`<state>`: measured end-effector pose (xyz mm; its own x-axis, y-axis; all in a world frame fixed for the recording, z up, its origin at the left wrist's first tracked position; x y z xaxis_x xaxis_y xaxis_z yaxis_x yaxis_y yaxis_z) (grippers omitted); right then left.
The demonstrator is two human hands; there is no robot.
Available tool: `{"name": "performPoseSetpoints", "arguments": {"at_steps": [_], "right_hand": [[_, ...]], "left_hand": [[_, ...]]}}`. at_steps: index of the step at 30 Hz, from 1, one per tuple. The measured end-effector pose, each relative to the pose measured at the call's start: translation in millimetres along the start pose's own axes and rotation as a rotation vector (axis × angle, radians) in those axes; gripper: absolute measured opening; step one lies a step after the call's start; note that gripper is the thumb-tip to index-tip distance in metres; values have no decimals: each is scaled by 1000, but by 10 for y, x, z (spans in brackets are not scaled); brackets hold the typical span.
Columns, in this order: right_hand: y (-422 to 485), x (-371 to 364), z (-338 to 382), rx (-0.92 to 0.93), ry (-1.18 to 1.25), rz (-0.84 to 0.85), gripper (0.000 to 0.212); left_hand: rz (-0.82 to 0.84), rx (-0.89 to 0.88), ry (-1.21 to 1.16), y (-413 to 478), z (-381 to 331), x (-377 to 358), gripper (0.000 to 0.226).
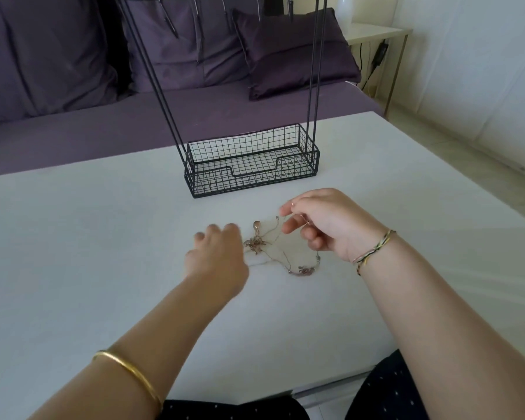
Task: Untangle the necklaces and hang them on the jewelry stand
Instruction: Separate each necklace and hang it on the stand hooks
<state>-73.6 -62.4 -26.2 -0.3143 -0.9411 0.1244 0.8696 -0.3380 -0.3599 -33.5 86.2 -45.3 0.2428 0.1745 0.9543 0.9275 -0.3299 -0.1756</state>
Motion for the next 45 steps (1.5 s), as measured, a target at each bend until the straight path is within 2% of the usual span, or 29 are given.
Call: {"name": "performPoseSetpoints", "arguments": {"at_steps": [2,5,8,11,14,20,24,28,30,32,35,41,45], "right_hand": [[3,-13,4,3,8,6,20],[8,-16,19,2,66,23,21],[-4,-15,29,-1,173,61,22],[-14,-3,41,-7,303,65,23],[0,56,57,4,358,9,24],[41,173,38,23,286,-185,22],[72,184,-11,59,42,-271,20],[57,119,6,172,-198,-146,19],[10,68,48,186,-219,-64,8],[-34,33,75,196,-250,40,10],[-98,-7,96,270,-311,143,3],[-24,174,80,378,-429,-156,14],[95,355,8,347,-558,-421,22]], "left_hand": [[-49,-206,-178,-10,-157,-1,34],[138,-353,-368,-74,-345,-70,36],[301,-330,-565,-125,-403,-131,23],[300,-280,-670,-126,-391,-123,3],[292,-244,-658,-97,-346,-76,4],[284,-173,-715,-76,-203,106,5],[219,-119,-782,-57,-161,213,9],[187,-48,-873,-41,-139,266,11],[165,-23,-875,-29,-122,285,12],[161,-14,-856,-21,-107,295,13],[186,-27,-843,-19,-90,303,17],[291,-69,-698,-15,-9,264,11],[288,-63,-650,3,66,234,11]]}}
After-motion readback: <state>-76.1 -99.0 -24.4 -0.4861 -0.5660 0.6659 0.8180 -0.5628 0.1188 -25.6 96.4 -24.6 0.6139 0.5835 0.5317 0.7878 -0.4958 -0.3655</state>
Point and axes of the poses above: each hand's wrist, its own y-axis towards the middle knuckle, its own x-axis out of the back of the hand, z = x × y, the point moved 3 cm from there along y, towards the middle knuckle, and after that the axes turned 1 degree about x, right-handed, at the moved point
